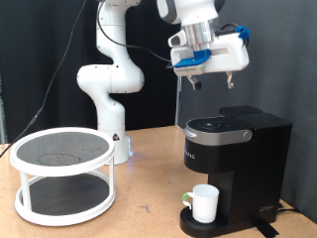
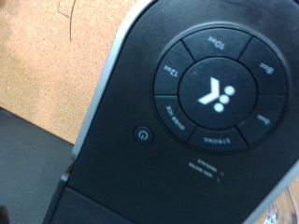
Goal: Make a cup of coffee with the keurig machine
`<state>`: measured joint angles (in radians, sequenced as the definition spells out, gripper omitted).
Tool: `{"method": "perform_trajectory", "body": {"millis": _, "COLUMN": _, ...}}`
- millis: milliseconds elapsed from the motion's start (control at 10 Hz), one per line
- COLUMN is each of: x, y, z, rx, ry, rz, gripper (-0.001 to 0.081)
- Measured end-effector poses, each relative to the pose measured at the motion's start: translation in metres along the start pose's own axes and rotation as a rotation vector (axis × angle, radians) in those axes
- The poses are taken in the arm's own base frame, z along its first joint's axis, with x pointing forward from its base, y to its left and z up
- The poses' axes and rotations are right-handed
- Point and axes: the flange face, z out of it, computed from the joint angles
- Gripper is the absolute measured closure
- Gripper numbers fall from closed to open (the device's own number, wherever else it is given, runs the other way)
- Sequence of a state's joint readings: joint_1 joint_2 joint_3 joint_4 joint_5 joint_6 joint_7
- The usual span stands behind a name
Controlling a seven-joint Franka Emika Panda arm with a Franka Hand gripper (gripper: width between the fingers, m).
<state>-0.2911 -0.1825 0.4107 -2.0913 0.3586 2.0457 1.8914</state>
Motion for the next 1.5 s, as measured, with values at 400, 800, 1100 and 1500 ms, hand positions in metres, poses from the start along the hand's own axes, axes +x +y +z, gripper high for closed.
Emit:
{"method": "perform_trajectory", "body": {"millis": 400, "x": 0.002, "y": 0.005, "z": 0.033, "rx": -0.007, "ry": 0.016, "rz": -0.05, "gripper": 0.0072}}
{"method": "perform_trajectory", "body": {"millis": 800, "x": 0.013, "y": 0.004, "z": 0.045, "rx": 0.082, "ry": 0.007, "rz": -0.039, "gripper": 0.0474}}
{"method": "perform_trajectory", "body": {"millis": 1100, "x": 0.022, "y": 0.003, "z": 0.046, "rx": 0.095, "ry": 0.009, "rz": -0.023, "gripper": 0.0634}}
{"method": "perform_trajectory", "body": {"millis": 1500, "x": 0.028, "y": 0.005, "z": 0.057, "rx": 0.069, "ry": 0.021, "rz": -0.014, "gripper": 0.0803}}
